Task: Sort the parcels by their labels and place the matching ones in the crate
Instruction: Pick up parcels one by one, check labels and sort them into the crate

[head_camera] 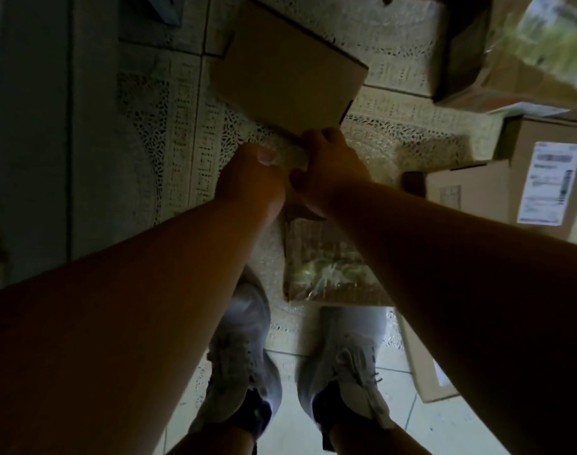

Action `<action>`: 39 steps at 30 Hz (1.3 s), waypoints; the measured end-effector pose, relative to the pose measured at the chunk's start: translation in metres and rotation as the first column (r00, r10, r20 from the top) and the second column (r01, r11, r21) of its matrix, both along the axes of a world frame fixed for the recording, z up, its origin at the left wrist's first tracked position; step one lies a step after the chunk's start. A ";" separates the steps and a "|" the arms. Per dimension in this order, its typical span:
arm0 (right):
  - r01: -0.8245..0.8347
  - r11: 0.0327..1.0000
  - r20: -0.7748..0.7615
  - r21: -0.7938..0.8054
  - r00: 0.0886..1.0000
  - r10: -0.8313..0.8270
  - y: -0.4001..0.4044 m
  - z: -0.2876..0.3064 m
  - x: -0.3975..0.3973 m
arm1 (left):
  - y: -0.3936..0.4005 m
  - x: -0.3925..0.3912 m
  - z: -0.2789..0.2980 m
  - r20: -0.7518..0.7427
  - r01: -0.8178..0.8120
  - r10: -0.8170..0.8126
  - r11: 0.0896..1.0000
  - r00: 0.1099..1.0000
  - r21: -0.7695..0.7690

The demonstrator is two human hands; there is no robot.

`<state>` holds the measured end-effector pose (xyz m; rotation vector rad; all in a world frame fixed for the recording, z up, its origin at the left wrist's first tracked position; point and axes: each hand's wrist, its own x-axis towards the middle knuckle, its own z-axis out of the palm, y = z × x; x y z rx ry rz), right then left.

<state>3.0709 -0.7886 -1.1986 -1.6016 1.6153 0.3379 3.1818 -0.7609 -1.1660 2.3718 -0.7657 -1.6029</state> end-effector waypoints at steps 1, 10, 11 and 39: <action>-0.003 1.000 -0.009 0.011 1.000 0.003 -0.003 -0.004 0.001 | -0.002 0.003 -0.002 -0.002 0.037 -0.037 0.999 0.999 0.012; 0.100 0.994 -0.036 -0.037 0.994 -0.101 -0.016 0.013 0.008 | -0.001 0.026 -0.008 0.151 0.086 -0.104 0.989 0.983 0.124; 0.091 0.990 -0.079 -0.109 0.992 -0.100 -0.020 0.010 0.005 | 0.000 0.027 -0.012 0.155 0.057 -0.082 0.986 0.984 0.158; 0.589 0.744 0.389 -0.315 0.795 -0.465 0.003 0.538 -0.062 | 0.006 -0.026 0.524 0.098 0.043 0.006 0.875 0.995 -0.482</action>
